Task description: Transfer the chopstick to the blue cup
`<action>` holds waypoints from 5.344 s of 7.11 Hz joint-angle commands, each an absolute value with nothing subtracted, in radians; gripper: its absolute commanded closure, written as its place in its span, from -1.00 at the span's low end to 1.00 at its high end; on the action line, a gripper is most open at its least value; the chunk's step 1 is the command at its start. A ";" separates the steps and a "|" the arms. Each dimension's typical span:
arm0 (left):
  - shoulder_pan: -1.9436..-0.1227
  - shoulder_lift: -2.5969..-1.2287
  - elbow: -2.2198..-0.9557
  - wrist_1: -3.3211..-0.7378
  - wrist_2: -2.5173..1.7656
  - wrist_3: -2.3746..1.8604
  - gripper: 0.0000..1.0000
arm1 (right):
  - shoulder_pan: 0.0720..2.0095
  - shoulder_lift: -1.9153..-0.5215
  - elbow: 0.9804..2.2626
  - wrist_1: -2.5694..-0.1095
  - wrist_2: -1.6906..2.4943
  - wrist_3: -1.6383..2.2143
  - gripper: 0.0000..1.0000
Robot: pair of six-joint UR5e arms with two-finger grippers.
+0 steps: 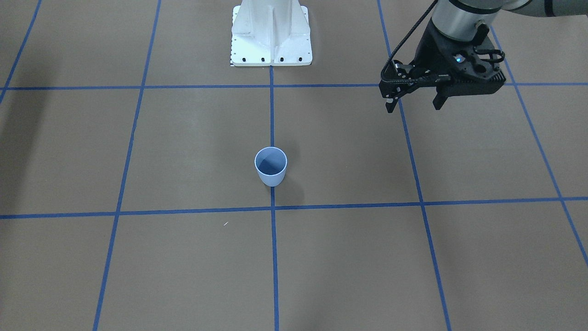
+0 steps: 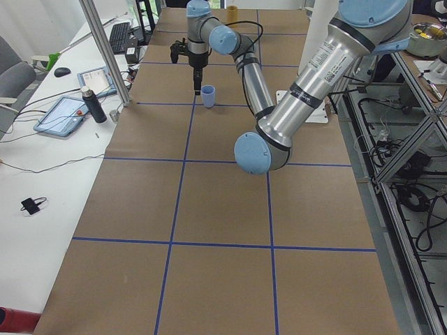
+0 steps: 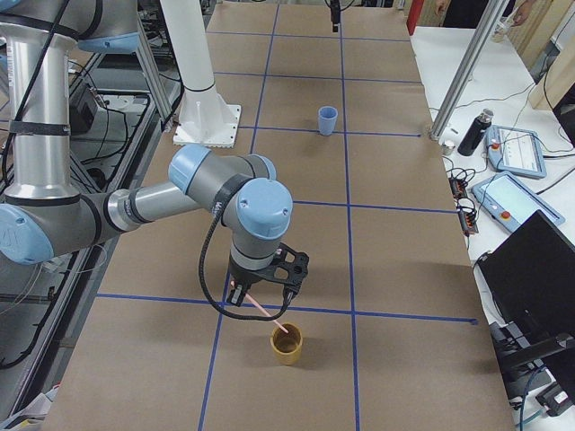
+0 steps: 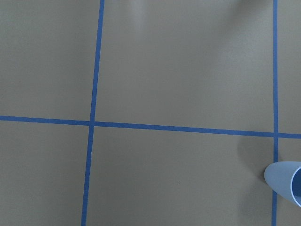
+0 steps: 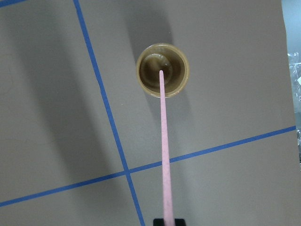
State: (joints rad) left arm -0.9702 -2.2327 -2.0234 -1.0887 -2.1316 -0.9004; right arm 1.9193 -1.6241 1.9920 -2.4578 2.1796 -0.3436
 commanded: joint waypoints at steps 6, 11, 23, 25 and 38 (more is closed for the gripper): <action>-0.973 -2.200 -2.022 -1.092 -2.143 -0.900 -0.97 | 1.641 -1.022 1.956 -2.751 2.400 -0.052 1.00; -0.977 -2.168 -2.016 -1.117 -2.143 -0.900 -0.97 | 1.340 -0.873 1.960 -2.340 2.583 0.720 1.00; -1.011 -2.085 -2.013 -1.118 -2.143 -0.834 -0.97 | 0.767 -0.620 1.709 -1.910 2.442 1.361 1.00; -1.017 -2.083 -2.013 -1.118 -2.144 -0.833 -0.97 | 0.764 -0.621 1.688 -1.907 2.444 1.359 1.00; -1.057 -2.072 -2.025 -1.117 -2.145 -0.833 -0.97 | 0.791 -0.661 1.554 -1.635 2.361 1.332 -1.00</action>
